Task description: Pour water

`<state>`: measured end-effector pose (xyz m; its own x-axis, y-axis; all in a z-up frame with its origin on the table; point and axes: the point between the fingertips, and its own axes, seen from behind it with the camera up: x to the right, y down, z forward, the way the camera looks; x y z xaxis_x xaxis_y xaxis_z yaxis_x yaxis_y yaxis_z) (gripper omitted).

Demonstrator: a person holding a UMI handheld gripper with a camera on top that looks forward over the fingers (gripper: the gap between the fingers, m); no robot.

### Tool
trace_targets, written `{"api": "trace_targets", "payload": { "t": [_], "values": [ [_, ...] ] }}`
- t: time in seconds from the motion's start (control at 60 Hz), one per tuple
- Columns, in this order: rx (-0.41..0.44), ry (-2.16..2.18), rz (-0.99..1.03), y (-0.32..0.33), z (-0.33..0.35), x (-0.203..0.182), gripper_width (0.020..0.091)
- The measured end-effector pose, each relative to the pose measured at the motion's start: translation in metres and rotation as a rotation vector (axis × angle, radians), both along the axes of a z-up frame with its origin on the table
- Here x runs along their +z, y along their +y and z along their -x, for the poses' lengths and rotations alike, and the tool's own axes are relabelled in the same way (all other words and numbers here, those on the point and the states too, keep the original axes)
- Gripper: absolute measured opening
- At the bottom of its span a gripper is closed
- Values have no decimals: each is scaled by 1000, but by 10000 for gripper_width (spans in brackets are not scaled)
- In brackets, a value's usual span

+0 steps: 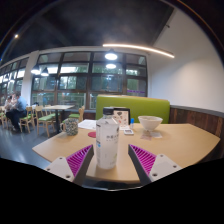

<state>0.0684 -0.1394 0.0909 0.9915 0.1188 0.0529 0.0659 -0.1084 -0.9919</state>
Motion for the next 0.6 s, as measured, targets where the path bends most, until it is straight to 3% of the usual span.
{"api": "trace_targets", "payload": {
  "t": [0.217,0.233,0.283,0.333,0.5,0.6],
  "values": [
    [-87,14,-9,82,15,-2,801],
    [-95,18,-10,87,16,-2,783],
    [-105,32,-9,98,19,-5,533],
    [-128,48,-41,109,20,-4,533],
    [-175,62,-62,116,21,-4,420],
    [-170,37,-57,116,25,-5,418]
  ]
}}
